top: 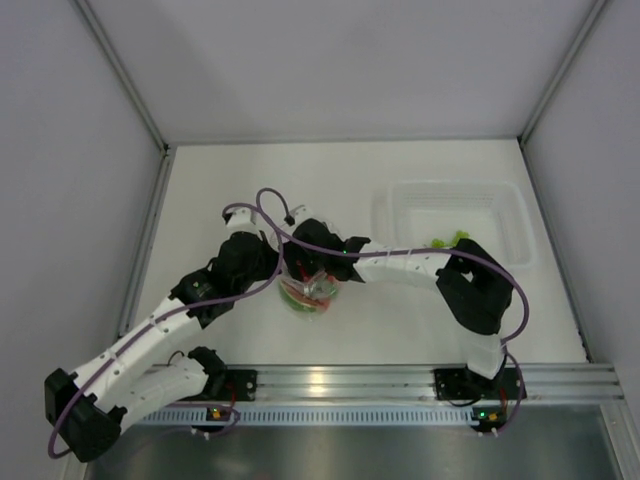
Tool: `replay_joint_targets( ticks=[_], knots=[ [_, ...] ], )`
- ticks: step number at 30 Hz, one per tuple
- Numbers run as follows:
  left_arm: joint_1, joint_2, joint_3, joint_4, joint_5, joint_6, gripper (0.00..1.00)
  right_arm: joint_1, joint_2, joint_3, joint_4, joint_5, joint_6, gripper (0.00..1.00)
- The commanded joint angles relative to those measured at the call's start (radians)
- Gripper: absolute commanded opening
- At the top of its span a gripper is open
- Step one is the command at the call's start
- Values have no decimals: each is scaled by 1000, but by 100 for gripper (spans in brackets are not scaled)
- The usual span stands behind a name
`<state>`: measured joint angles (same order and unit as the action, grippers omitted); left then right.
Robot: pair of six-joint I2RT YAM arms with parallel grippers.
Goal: Open the zip-top bag and remove the fake food
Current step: Pick up the fake fruit from the zipper food storage bag.
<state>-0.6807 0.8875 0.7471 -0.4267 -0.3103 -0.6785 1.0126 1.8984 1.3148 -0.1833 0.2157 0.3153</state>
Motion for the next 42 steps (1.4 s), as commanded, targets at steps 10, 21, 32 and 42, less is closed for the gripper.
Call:
replay_joint_targets(
  ticks=[10,21,32,42],
  knots=[
    [3,18,-20,95,-162,-67,0,106,-248,-112,-79,73,-22,9],
    [3,-35,-54,83,-230,-59,0,104,-286,-77,-293,246,-35,0],
    [-2,-125,-71,256,134,-75,0,86,-98,121,-397,271,-55,0],
    [-28,-163,-135,341,229,-133,0,86,-159,190,-197,291,143,0]
  ],
)
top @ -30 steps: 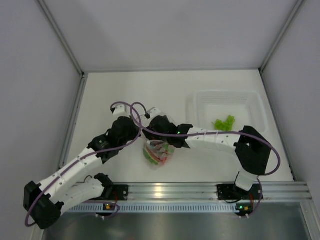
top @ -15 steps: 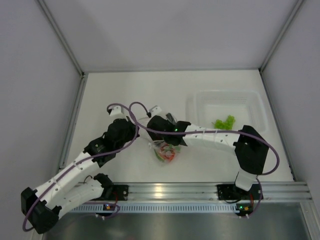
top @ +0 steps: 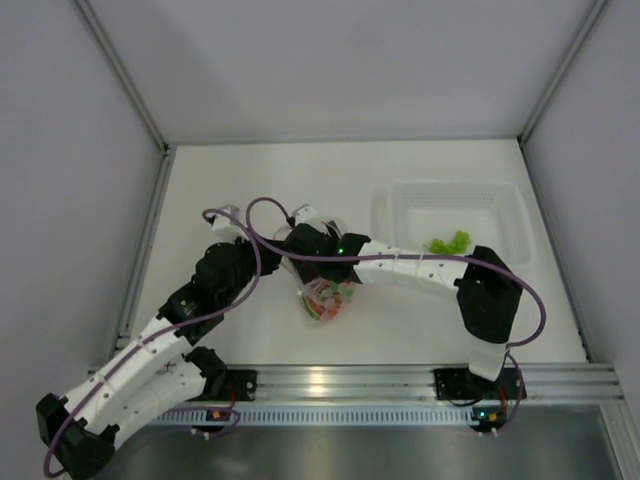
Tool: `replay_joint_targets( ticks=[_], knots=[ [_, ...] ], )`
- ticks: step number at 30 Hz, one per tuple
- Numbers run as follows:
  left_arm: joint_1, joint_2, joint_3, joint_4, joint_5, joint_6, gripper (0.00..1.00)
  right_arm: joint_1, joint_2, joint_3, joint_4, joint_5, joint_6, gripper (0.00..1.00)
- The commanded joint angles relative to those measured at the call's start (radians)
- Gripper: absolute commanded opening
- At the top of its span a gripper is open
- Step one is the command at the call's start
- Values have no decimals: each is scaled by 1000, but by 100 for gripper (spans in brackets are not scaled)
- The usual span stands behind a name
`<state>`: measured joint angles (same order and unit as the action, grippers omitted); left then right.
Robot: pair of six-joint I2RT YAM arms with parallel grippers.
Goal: Open the zip-top bag and remove the fake food
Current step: Pick up the fake fruit from the zipper food storage bag.
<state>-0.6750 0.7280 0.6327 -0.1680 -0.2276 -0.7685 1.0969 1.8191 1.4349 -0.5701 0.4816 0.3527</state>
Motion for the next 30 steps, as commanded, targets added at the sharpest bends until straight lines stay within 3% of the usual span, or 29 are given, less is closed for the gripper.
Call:
replay_joint_targets(
  ticks=[1,6,12,16,18,21,26,29,30],
  knots=[
    [-37,-4,-25,84,146,-46,0,1,-89,67,206,25,120,0],
    [-63,-5,-33,93,131,-48,0,6,-154,9,335,-53,0,0],
    [-64,-35,-13,-27,-64,-5,0,8,-274,-146,340,-78,-3,0],
    [-64,-77,2,-44,-78,28,0,14,-334,-289,315,-37,-49,0],
    [-64,-90,21,-39,-37,35,0,11,-389,-397,392,-61,-81,0],
    [-64,-81,47,-50,-55,48,0,-14,-450,-444,384,-19,-34,0],
    [-64,5,59,-68,-88,43,0,-20,-616,-597,602,-171,-129,0],
    [-64,42,55,-68,-119,32,0,-20,-655,-584,516,-251,-199,0],
    [-64,42,53,-68,-137,32,0,-19,-637,-527,459,-194,-193,0]
  ],
)
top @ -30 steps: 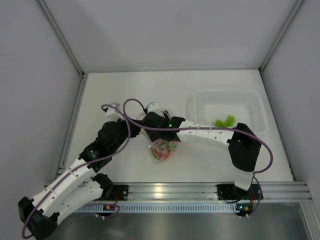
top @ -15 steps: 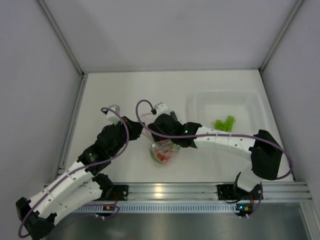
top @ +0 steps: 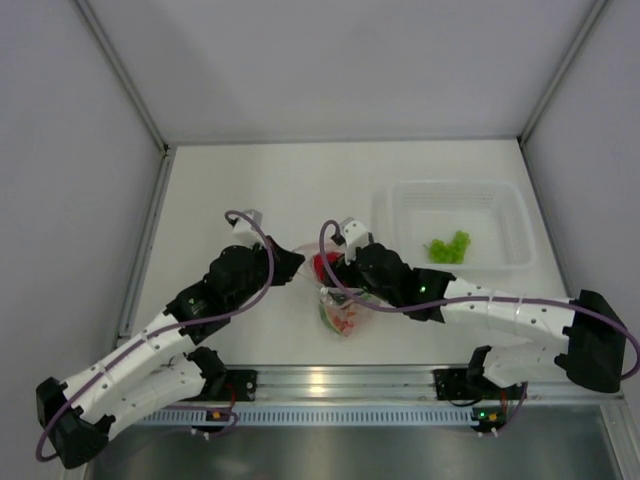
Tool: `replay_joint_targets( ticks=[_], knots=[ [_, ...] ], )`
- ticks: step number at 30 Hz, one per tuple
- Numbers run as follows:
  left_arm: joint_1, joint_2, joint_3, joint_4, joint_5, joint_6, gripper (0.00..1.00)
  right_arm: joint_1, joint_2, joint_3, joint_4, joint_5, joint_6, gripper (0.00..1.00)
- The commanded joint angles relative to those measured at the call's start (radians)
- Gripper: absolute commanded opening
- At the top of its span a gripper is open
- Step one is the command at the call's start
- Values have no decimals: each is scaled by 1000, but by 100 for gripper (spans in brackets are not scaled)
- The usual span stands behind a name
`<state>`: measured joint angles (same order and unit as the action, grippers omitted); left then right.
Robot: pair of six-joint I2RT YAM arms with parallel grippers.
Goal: Open the zip-top bag and remove the fake food
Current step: Pick up the fake fruit from the zipper food storage bag.
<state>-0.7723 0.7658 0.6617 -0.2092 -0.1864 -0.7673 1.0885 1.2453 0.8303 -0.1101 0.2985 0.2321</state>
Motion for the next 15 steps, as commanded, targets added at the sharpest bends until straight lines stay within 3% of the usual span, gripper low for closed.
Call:
replay_joint_targets(
  ticks=[1,4,6,11,15],
  knots=[
    [33,3,19,-27,-191,33,0,-12,-57,99,-57,13,-50,0],
    [33,10,18,-30,-234,48,0,-10,-121,43,30,-135,-94,0],
    [33,35,23,-44,-260,46,0,-10,-204,-40,179,-215,-109,0],
    [33,44,6,-50,-262,36,0,-10,-293,-85,266,-151,-120,0],
    [33,33,1,-87,-338,23,0,-12,-284,-34,204,-31,-93,0]
  ],
)
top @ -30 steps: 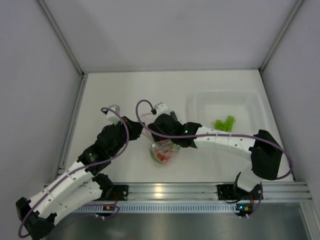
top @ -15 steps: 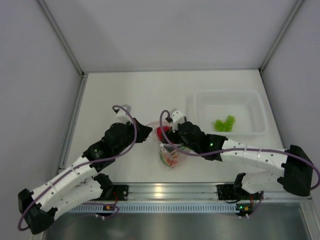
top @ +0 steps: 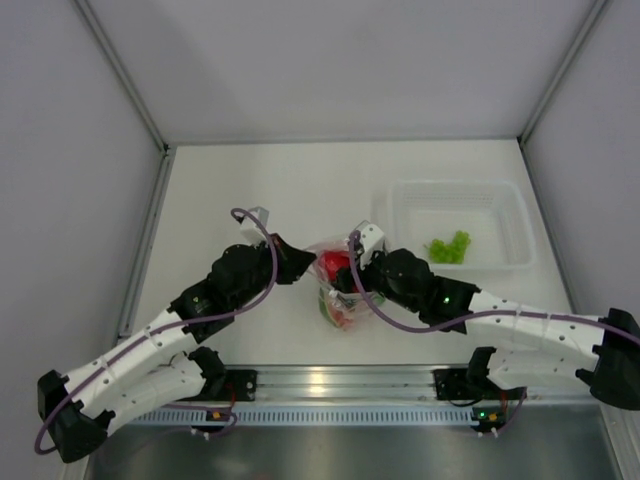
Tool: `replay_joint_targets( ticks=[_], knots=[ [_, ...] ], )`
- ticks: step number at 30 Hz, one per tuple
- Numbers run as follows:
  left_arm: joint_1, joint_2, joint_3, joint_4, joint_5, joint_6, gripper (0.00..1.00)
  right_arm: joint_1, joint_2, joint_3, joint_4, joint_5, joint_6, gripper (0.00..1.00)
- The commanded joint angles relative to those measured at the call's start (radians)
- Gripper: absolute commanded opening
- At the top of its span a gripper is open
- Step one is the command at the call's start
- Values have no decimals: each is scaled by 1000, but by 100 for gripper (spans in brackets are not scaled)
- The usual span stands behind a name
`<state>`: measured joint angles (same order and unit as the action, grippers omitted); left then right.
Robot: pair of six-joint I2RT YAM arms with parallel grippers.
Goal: Open the zip-top bag and remove the fake food
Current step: Pick up the fake fruit from the zipper food storage bag.
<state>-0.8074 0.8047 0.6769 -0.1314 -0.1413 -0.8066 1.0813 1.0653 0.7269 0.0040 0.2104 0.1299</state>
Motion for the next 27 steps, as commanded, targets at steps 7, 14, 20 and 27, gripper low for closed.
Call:
replay_joint_targets(
  ticks=[7,14,20,27],
  knots=[
    [68,-33,-7,-247,-523,72,0,-6,65,284,-280,483,177,0],
    [68,10,15,-300,-604,80,0,-7,50,259,-260,440,174,0],
    [68,47,26,-292,-597,80,0,-17,-30,191,-165,297,175,0],
    [68,40,44,-258,-500,98,0,-18,-39,151,-24,-194,-82,0]
  ],
)
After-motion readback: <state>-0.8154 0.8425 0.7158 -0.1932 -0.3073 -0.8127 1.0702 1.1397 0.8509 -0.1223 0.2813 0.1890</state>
